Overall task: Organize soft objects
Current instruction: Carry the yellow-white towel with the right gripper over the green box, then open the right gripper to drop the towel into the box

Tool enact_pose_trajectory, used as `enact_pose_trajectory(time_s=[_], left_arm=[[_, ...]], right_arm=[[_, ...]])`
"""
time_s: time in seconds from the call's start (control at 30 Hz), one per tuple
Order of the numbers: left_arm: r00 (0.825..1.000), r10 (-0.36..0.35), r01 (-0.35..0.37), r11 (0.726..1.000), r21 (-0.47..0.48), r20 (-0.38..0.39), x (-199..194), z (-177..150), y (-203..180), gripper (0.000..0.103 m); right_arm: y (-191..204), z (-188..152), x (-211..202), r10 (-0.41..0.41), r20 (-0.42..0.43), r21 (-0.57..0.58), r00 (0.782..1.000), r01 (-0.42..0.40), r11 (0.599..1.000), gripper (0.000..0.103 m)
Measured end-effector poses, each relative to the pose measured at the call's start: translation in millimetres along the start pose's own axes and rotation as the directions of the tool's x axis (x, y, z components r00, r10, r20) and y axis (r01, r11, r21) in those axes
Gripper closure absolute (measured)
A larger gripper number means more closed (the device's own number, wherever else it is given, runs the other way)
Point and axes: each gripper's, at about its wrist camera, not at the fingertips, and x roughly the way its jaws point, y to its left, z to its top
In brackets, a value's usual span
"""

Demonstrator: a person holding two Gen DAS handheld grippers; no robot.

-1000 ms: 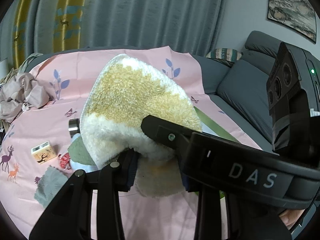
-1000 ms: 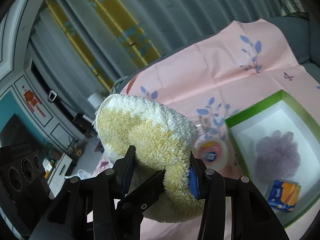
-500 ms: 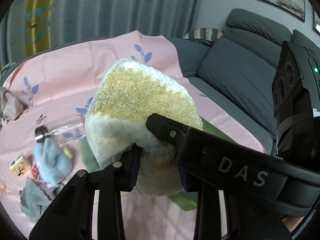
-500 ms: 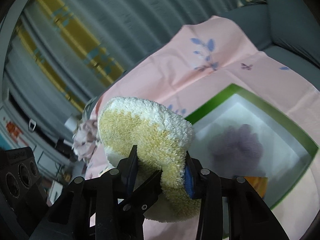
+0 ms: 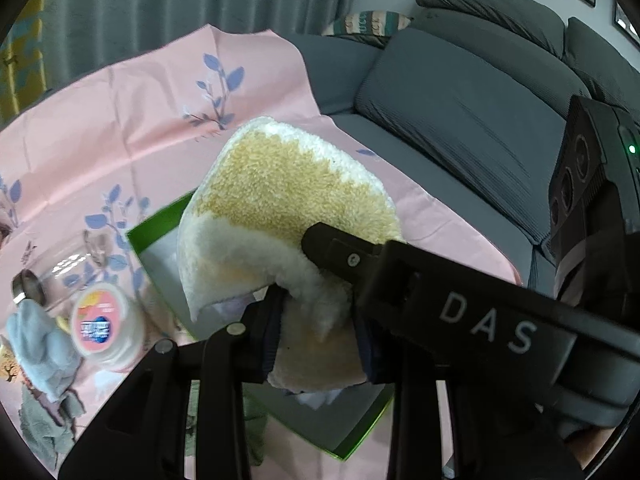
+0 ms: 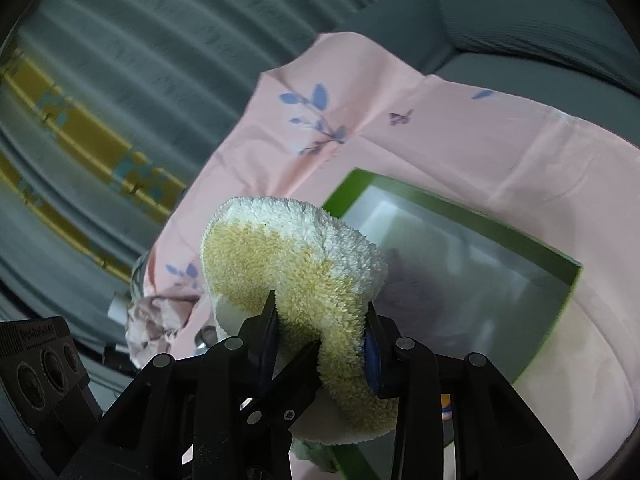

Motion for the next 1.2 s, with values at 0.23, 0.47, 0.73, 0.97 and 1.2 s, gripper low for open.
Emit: enact_pose_trajectory(time_s=[0.23, 0.47, 0.73, 0.97, 1.2], left_arm=[[0.996, -0.063, 0.062, 0.998, -0.021, -0.06, 25, 1, -3, 0.072], [0.987, -0.133, 0.128, 0.99, -0.061, -0.092, 34, 2, 2, 0.069], [0.989, -0.135, 0.131, 0.989, -0.072, -0.061, 13, 3, 11, 0.059], [0.993, -0.119, 0.118, 0.988, -0.101, 0.002, -27, 0, 33, 0.045], [0.998, -0.032, 0.04, 0.981, -0.189, 0.047, -69, -17, 72, 0.033]], right_arm=[[-21, 3, -1, -0.07, 0.006, 0.064, 0.998, 0.07, 0.995, 0.07], [-29, 4, -1, -0.105, 0.02, 0.094, 0.994, 0.102, 0.99, 0.072], [-28, 4, -10, -0.164, 0.087, 0.104, 0.983, 0.154, 0.983, 0.072], [-30, 6, -11, -0.184, 0.088, 0.12, 0.979, 0.173, 0.978, 0.071], [-19, 4, -15, -0.201, 0.109, 0.073, 0.974, 0.194, 0.978, 0.028]])
